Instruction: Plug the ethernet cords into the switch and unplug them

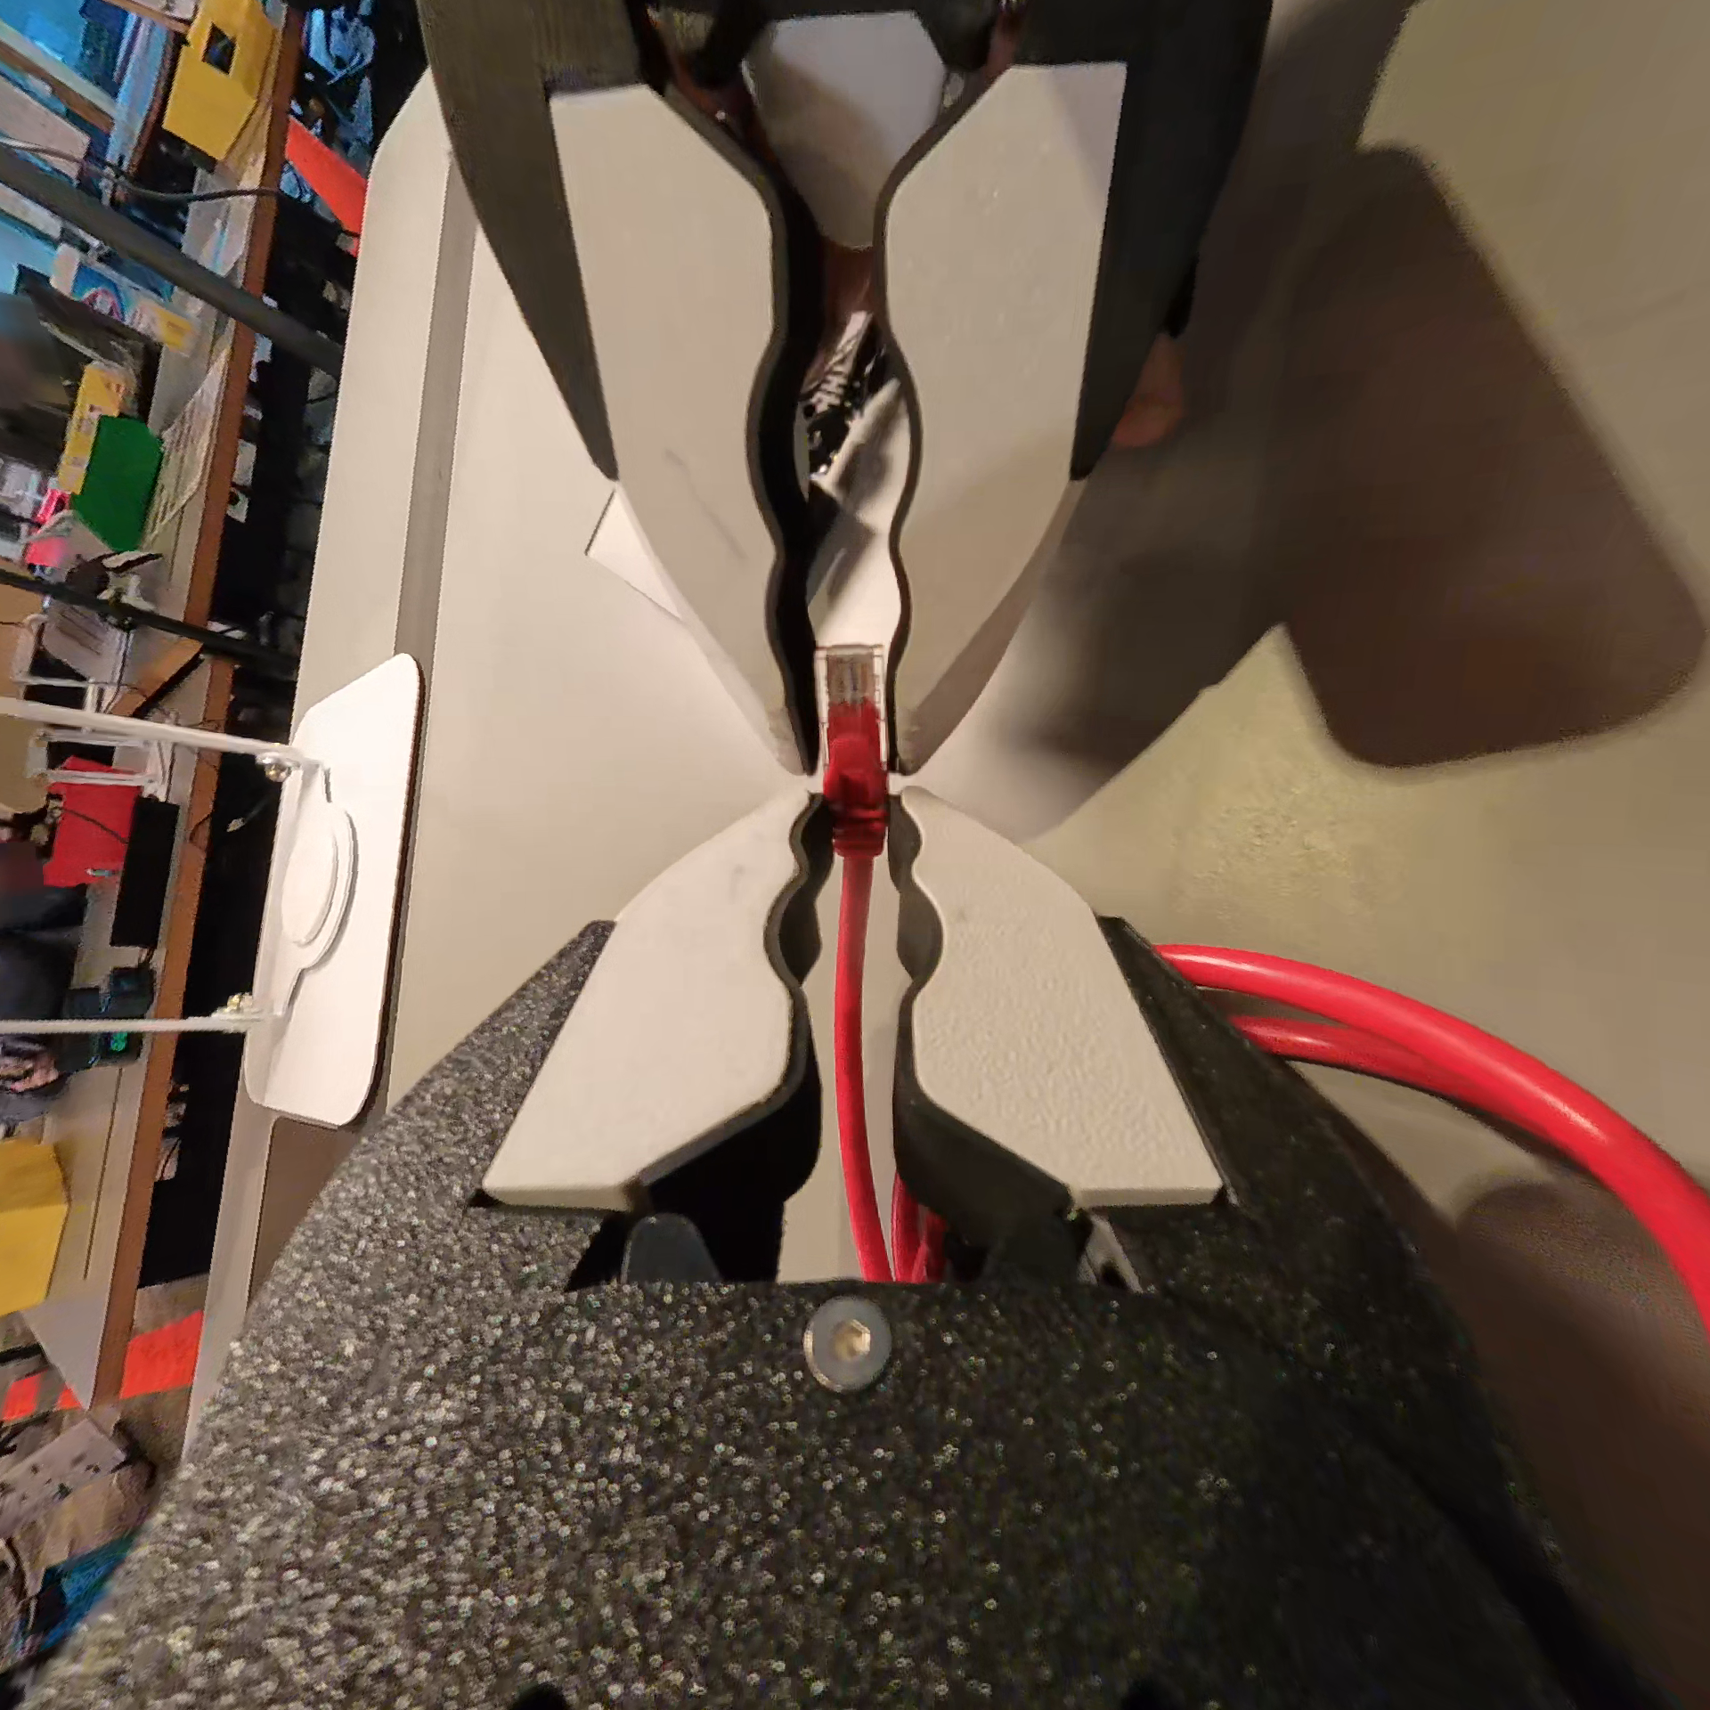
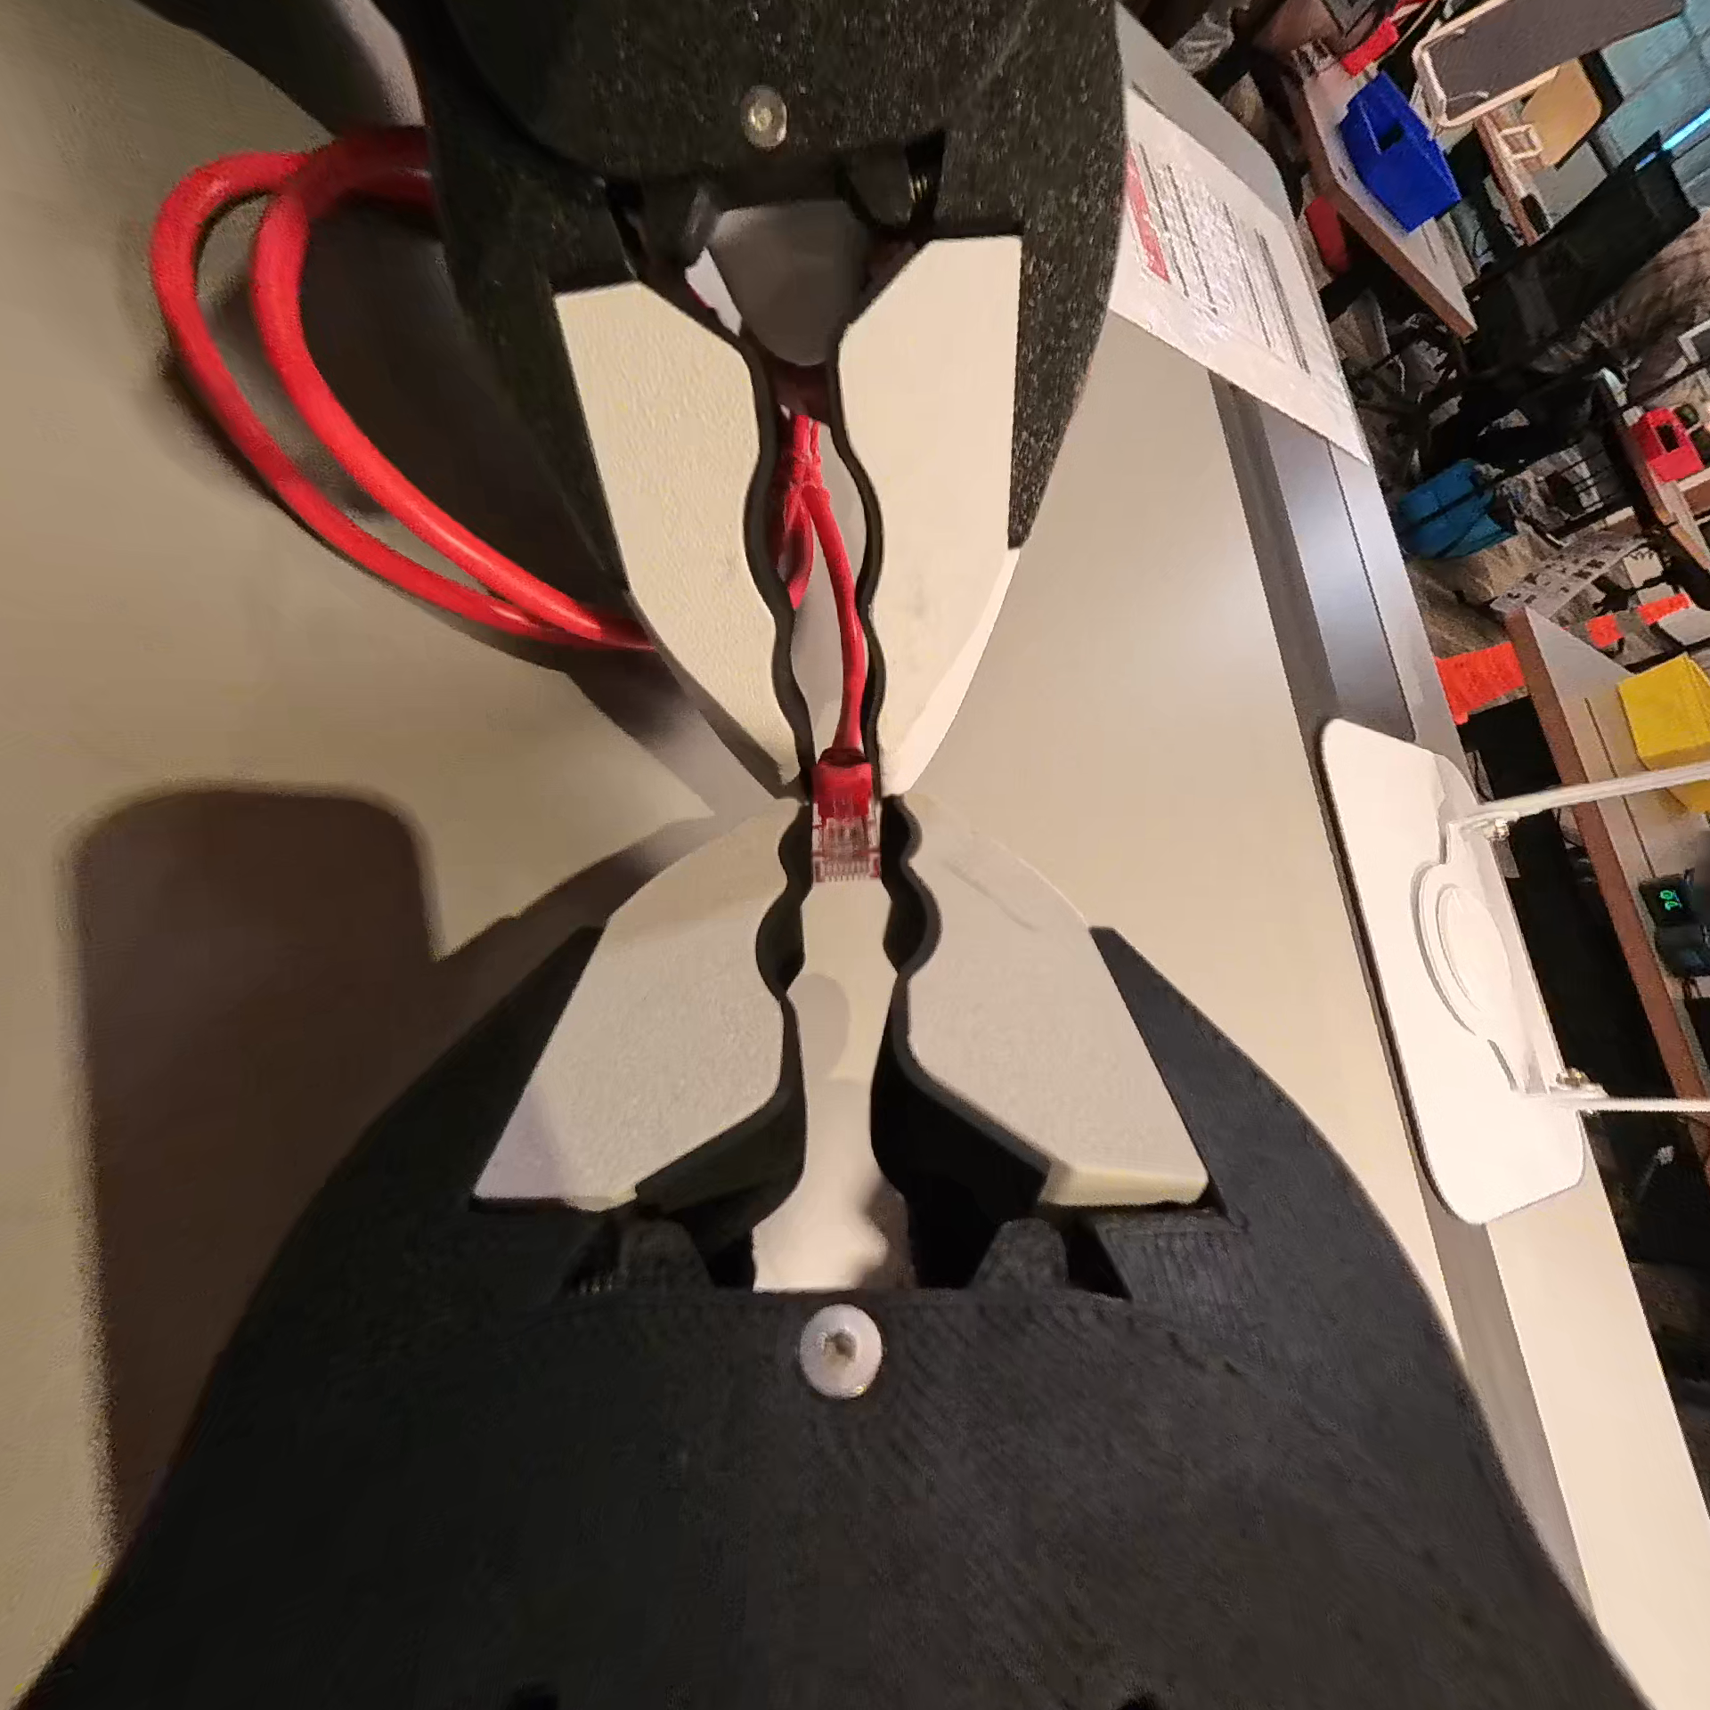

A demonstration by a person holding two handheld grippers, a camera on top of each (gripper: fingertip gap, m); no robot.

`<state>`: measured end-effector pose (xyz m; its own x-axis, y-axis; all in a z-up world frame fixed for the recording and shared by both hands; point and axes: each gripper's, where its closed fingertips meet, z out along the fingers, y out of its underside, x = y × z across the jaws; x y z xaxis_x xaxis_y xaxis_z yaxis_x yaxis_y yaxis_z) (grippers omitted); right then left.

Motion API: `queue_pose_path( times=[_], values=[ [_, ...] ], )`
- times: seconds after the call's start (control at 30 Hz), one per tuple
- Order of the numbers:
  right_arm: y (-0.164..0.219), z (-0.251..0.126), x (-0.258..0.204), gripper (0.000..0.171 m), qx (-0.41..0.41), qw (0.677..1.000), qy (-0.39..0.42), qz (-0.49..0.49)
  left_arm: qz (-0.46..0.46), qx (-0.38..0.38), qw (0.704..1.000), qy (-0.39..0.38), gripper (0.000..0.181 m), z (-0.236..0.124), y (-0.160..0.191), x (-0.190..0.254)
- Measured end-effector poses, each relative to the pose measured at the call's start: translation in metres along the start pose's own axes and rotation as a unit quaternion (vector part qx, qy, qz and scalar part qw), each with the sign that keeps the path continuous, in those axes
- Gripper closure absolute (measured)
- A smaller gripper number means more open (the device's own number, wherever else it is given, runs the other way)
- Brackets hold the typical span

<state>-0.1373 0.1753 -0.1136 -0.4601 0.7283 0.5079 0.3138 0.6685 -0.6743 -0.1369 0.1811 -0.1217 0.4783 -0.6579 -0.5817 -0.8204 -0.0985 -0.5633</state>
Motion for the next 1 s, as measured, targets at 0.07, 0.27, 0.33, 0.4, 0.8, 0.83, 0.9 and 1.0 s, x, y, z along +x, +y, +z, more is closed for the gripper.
queue_pose_path(
  times=[0.07, 0.27, 0.33, 0.4, 0.8, 0.83, 0.9, 1.0],
  values=[
    [0.006, -0.003, 0.007, 0.145, -0.016, 1.0, 0.01, 0.014, -0.005, -0.015, 1.0, -0.015, 0.169, 0.002, 0.004, -0.005],
    [0.065, -0.018, 0.043, 0.077, -0.155, 0.974, 0.028, 0.163, -0.029, -0.045, 0.998, -0.043, 0.169, 0.003, 0.016, -0.017],
    [0.085, -0.026, 0.05, 0.066, -0.192, 0.961, 0.031, 0.198, -0.031, -0.051, 0.997, -0.046, 0.169, 0.004, 0.018, -0.018],
    [0.098, -0.029, 0.049, 0.059, -0.216, 0.948, 0.012, 0.235, -0.032, -0.054, 0.997, -0.046, 0.169, 0.004, 0.019, -0.018],
    [0.112, -0.021, 0.038, 0.072, -0.255, 0.912, -0.076, 0.312, -0.028, -0.066, 0.996, -0.046, 0.169, 0.004, 0.02, -0.017],
    [0.11, -0.022, 0.037, 0.081, -0.243, 0.92, -0.083, 0.296, -0.025, -0.067, 0.996, -0.049, 0.169, 0.004, 0.02, -0.017],
    [0.107, -0.023, 0.036, 0.08, -0.225, 0.931, -0.078, 0.276, -0.012, -0.075, 0.996, -0.056, 0.169, 0.004, 0.021, -0.018],
    [0.095, -0.025, 0.027, 0.081, -0.186, 0.957, -0.083, 0.206, 0.018, -0.096, 0.993, -0.066, 0.169, 0.005, 0.023, -0.018]
  ],
)
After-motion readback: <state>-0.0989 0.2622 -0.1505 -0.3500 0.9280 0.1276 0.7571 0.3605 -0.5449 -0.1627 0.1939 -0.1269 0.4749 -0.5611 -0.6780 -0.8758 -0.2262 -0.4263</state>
